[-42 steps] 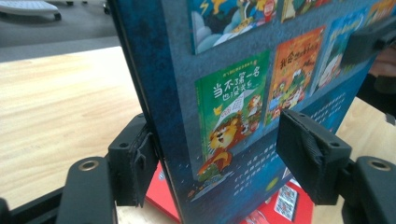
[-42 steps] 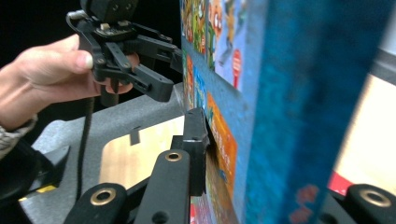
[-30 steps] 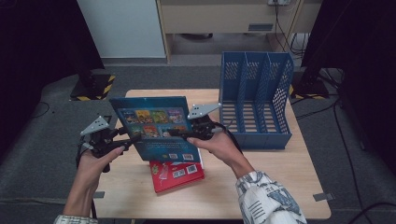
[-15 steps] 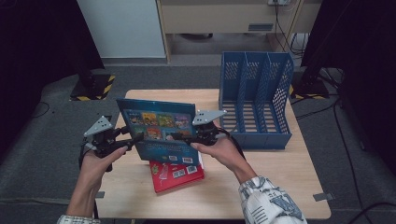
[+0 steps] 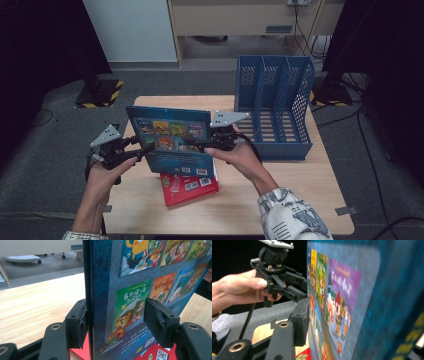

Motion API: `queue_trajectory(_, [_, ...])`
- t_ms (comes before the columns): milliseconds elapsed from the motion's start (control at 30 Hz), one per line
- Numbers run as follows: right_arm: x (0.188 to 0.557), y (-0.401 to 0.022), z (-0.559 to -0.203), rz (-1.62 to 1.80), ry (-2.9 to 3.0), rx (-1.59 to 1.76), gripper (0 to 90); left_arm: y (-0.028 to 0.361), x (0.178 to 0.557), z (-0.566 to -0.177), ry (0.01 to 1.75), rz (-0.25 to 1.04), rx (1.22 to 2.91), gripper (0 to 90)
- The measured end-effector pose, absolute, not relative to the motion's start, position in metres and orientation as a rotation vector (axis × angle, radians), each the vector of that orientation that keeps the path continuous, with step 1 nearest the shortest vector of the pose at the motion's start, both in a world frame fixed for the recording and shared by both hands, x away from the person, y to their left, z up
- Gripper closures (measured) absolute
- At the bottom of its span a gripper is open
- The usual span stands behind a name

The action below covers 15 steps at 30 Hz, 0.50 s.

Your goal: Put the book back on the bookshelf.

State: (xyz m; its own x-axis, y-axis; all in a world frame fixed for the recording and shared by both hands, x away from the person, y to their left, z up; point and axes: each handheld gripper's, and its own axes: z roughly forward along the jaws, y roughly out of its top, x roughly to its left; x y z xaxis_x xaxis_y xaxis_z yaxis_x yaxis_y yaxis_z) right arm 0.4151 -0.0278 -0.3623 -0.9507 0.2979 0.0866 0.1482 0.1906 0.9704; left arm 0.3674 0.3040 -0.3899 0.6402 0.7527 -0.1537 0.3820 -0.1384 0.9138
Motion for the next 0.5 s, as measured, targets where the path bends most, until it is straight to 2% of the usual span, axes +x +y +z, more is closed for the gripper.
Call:
queue_trajectory(133, [0.414,-0.029,-0.356,1.891,2.303,0.430,47.4,0.303,0.366,-0.390,0.919,0.418,1.754,37.1])
queue_trajectory(233, [0.413,-0.029,-0.353,1.897,2.301,0.422,46.8,0.302,0.365,-0.390,0.918,0.418,1.753,37.1])
queue_trajectory(433, [0.413,-0.027,-0.346,1.905,2.300,0.409,35.7,0.301,0.364,-0.390,0.920,0.423,1.753,37.1])
queue_trajectory(500, [0.413,-0.027,-0.344,1.902,2.299,0.411,35.7,0.300,0.363,-0.390,0.921,0.425,1.750,37.0])
